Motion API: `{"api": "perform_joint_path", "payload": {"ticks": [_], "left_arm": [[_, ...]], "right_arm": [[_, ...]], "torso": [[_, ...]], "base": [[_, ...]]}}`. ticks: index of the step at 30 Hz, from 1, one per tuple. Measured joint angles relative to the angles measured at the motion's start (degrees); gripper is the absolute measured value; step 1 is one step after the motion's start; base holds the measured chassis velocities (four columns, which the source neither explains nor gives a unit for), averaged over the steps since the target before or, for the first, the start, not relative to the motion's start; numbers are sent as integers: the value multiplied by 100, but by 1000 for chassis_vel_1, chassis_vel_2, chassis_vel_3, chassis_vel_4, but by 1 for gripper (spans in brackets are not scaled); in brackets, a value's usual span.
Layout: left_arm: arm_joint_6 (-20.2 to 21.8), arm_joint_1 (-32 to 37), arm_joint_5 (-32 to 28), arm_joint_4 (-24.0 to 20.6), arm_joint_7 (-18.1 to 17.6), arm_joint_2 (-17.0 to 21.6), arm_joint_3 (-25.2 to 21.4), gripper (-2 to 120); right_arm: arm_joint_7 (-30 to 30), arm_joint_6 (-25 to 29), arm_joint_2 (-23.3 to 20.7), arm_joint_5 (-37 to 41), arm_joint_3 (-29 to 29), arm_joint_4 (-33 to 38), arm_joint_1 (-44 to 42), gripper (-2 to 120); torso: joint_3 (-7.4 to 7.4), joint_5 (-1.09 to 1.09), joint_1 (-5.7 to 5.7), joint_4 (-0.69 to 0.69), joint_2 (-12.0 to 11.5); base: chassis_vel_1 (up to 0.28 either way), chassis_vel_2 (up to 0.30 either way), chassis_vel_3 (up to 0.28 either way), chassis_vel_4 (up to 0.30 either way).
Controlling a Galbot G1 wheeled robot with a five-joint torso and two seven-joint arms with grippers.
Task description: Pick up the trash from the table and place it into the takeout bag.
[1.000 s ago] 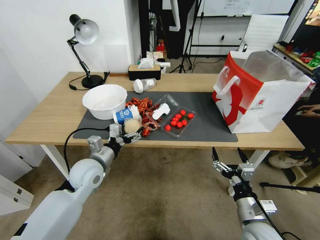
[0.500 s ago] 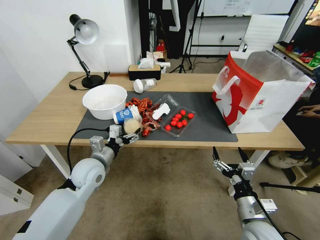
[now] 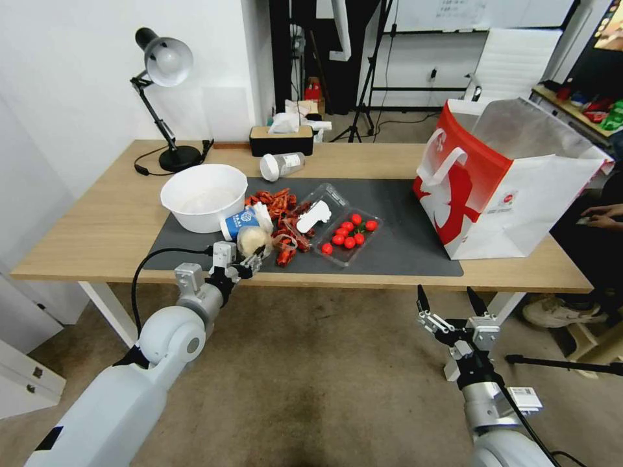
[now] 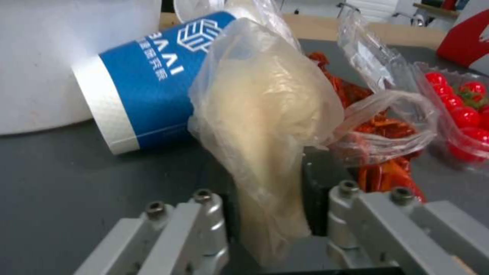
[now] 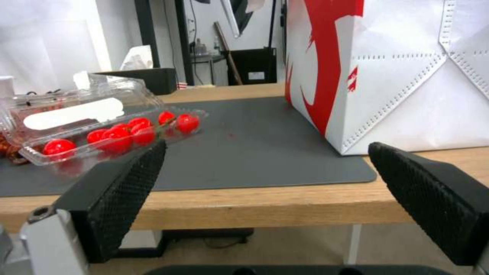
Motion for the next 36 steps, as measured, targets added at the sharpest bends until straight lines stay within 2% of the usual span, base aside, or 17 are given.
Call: {"api": "perform_joint_path", "payload": {"ticks": [1,3,8,16,21,23,24,28,29,32,33,35,36], "left_arm": [[0,0,0,0,0,0,0,24],[-32,39,0,-67,1,12,-38,11],[-94,79,0,-130,10,26,-77,4],[-256,125,-56,-415,122,111,-202,4],[-280,-177,-257,-653,174,268,-178,4],[-228,-753,-598,-755,173,352,22,4],[-228,-753,-598,-755,173,352,22,4],[-162,-2232,-973,-339,133,264,907,4],[-162,-2232,-973,-339,133,264,907,4],[-147,-3303,-1222,76,85,-1,1710,4],[-147,-3303,-1222,76,85,-1,1710,4],[-141,-4324,-1351,722,52,-441,2376,4],[-141,-4324,-1351,722,52,-441,2376,4]], "right_arm": [[0,0,0,0,0,0,0,100],[1,-2,10,-1,-9,2,-10,100],[1,-2,15,-5,-18,8,-18,100],[13,-10,27,-16,-37,42,-28,100],[19,-30,20,-12,-33,110,-62,100],[20,-33,12,-7,-20,138,-88,100],[20,-33,12,-7,-20,138,-88,100],[17,-33,46,-7,55,183,-161,100],[17,-33,46,-7,55,183,-161,100],[13,-34,72,-12,128,209,-204,100],[13,-34,72,-12,128,209,-204,100],[9,-34,109,-22,181,222,-236,100],[9,-34,109,-22,181,222,-236,100]], "torso": [[0,0,0,0,0],[0,0,0,0,0],[0,0,0,0,0],[0,0,0,1,0],[0,0,-1,0,0],[0,2,-2,0,0],[0,2,-2,0,0],[0,0,-1,0,0],[0,0,-1,0,0],[0,2,-1,-1,0],[0,2,-1,-1,0],[1,4,-1,-3,0],[1,4,-1,-3,0]], "base": [[0,0,0,0],[0,0,0,0],[0,0,0,0],[0,0,0,0],[0,0,0,0],[0,0,0,0],[0,0,0,0],[0,0,0,0],[0,0,0,0],[0,0,0,0],[0,0,0,0],[0,0,0,0],[0,0,0,0]]}}
